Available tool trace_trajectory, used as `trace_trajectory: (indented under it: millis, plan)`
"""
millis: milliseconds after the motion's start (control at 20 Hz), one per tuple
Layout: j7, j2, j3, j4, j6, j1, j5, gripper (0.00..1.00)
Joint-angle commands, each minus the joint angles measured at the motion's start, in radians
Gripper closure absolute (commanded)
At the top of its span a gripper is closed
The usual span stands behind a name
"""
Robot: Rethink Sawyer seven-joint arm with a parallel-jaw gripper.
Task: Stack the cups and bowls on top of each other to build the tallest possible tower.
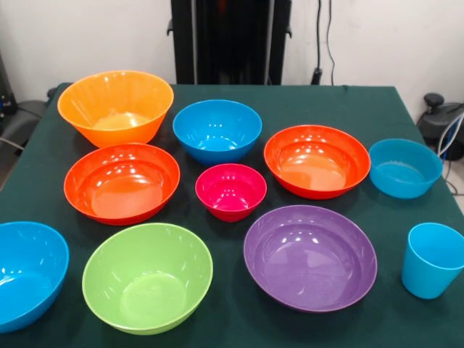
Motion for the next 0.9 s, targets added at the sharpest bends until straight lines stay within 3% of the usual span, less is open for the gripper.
trace_trajectory:
  millis: [50,350,700,900]
  plan:
    - [0.105,0.07,0.008,-0.03,0.062,-0.032,-0.052,0.0]
    - [0.138,0.17,0.01,-0.17,0.073,-0.033,-0.079,0.0]
    - [0.126,0.283,0.037,-0.261,0.043,-0.049,-0.035,0.0]
    - [0.162,0.389,0.039,-0.347,0.02,-0.034,-0.017,0.0]
